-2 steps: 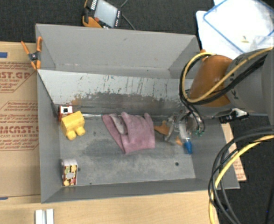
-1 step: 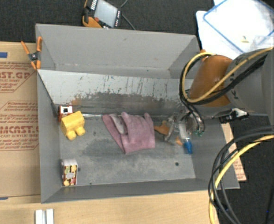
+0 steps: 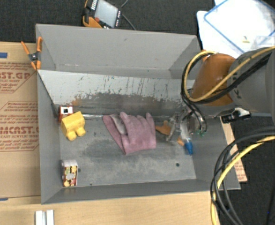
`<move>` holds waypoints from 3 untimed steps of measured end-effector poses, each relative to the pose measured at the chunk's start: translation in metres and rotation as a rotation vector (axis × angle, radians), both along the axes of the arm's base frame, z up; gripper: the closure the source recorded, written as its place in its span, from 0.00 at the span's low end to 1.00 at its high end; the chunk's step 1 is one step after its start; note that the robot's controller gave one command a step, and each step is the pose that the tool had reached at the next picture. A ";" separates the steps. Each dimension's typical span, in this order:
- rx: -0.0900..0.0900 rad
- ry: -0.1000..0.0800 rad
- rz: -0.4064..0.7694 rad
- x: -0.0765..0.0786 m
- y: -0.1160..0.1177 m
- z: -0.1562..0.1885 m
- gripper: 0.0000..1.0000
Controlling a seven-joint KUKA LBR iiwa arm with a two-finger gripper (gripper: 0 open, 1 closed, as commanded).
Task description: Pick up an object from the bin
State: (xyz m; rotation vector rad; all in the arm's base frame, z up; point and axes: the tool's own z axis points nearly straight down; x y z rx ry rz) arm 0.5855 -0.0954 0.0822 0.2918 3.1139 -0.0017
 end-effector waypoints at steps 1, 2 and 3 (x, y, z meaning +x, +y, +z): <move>0.000 -0.003 0.001 0.001 0.000 0.020 1.00; 0.001 -0.001 0.001 0.000 0.001 0.053 1.00; 0.000 -0.005 0.001 0.001 0.001 0.072 1.00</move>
Offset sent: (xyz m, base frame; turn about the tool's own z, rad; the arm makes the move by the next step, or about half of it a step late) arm 0.0006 0.0001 0.0662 -0.0002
